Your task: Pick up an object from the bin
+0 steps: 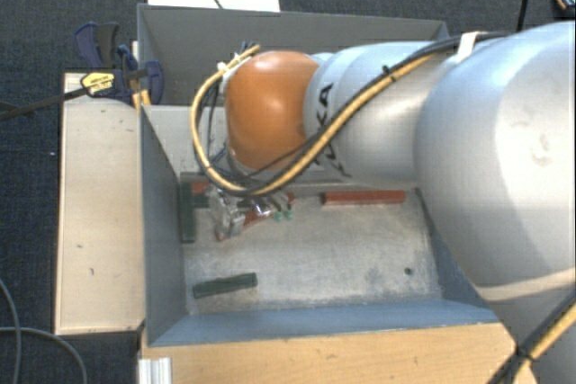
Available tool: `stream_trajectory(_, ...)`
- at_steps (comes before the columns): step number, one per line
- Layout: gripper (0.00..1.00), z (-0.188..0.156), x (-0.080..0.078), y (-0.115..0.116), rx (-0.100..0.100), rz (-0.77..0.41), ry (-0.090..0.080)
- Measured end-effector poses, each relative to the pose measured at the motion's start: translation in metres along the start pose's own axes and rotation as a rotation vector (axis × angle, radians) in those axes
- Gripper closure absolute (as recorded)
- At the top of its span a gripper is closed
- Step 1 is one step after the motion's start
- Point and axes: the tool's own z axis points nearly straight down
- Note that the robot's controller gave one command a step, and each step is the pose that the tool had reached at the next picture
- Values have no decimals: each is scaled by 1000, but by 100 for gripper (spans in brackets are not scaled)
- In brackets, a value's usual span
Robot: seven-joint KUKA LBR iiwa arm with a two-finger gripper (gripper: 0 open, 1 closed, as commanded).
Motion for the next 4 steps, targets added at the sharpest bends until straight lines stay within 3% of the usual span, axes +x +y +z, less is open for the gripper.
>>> stream_trajectory(1,0,2,2,-1,0,4,5)
stream_trajectory(2,0,48,32,-34,1,-5,11)
stream_trajectory(3,100,45,30,-32,0,-5,6)
stream_trajectory(4,100,-113,34,-48,2,18,-3)
